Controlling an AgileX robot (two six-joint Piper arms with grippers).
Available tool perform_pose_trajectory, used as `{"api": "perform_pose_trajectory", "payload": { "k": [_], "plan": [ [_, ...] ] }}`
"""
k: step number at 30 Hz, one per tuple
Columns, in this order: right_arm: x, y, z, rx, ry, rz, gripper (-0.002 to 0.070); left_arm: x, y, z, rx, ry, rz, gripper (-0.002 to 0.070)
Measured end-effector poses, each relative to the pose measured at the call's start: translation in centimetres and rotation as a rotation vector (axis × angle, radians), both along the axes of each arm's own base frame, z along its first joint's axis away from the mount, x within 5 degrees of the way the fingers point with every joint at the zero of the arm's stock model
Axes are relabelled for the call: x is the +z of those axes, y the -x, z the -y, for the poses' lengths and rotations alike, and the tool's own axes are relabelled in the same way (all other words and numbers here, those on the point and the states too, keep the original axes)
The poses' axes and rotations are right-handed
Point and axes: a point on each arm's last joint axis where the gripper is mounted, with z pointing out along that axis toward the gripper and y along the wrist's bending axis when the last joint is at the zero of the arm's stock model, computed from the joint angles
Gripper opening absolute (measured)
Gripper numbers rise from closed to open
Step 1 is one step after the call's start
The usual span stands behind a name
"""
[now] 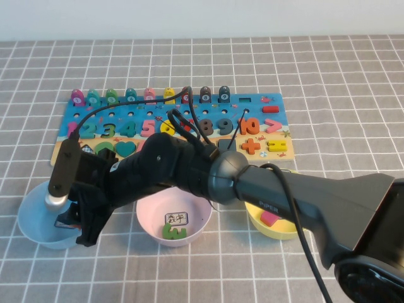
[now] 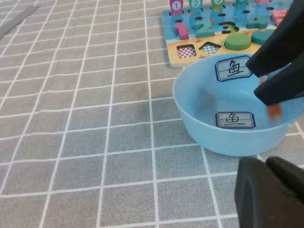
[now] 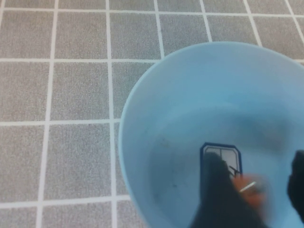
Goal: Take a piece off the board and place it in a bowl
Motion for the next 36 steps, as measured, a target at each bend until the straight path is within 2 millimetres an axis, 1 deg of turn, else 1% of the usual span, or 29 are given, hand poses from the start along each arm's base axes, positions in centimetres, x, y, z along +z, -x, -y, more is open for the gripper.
{"api": "perform_pose_trajectory", "payload": {
  "k": [2, 4, 12, 14, 18, 21, 24, 25, 27, 29, 32, 36],
  "plan": [
    [0.0, 0.0, 0.0, 0.0, 0.001, 0.001, 0.0326, 0.0, 0.0, 0.0, 0.0, 0.0, 0.0, 0.0],
    [0.0, 0.0, 0.0, 0.0, 0.001, 0.001, 0.034, 0.0, 0.0, 0.0, 0.0, 0.0, 0.0, 0.0],
    [0.2, 0.0, 0.0, 0.002, 0.001, 0.009, 0.0351, 0.0, 0.0, 0.0, 0.0, 0.0, 0.0, 0.0],
    [1.3, 0.2, 0.2, 0.015, -0.004, 0.025, 0.0351, 0.0, 0.0, 0.0, 0.0, 0.0, 0.0, 0.0],
    [4.8, 0.8, 1.2, 0.036, 0.005, 0.051, 0.0349, 0.0, 0.0, 0.0, 0.0, 0.0, 0.0, 0.0],
    [7.8, 0.8, 2.9, -0.019, 0.031, 0.028, 0.0312, 0.0, 0.0, 0.0, 0.0, 0.0, 0.0, 0.0],
    [10.4, 0.5, 5.0, -0.116, 0.075, 0.004, 0.0233, 0.0, 0.0, 0.0, 0.0, 0.0, 0.0, 0.0],
    [11.5, 0.3, 6.0, -0.173, 0.084, -0.024, 0.0186, 0.0, 0.0, 0.0, 0.0, 0.0, 0.0, 0.0],
    [12.9, -0.1, 7.8, -0.258, 0.12, -0.053, 0.0097, 0.0, 0.0, 0.0, 0.0, 0.0, 0.0, 0.0],
    [14.3, -0.4, 9.7, -0.337, 0.142, -0.098, 0.0032, 0.0, 0.0, 0.0, 0.0, 0.0, 0.0, 0.0],
    [16.0, -0.7, 12.1, -0.408, 0.166, -0.154, -0.0001, 0.0, 0.0, 0.0, 0.0, 0.0, 0.0, 0.0],
    [18.1, -0.8, 15.5, -0.496, 0.201, -0.206, -0.0012, 0.0, 0.0, 0.0, 0.0, 0.0, 0.0, 0.0]
  ]
}}
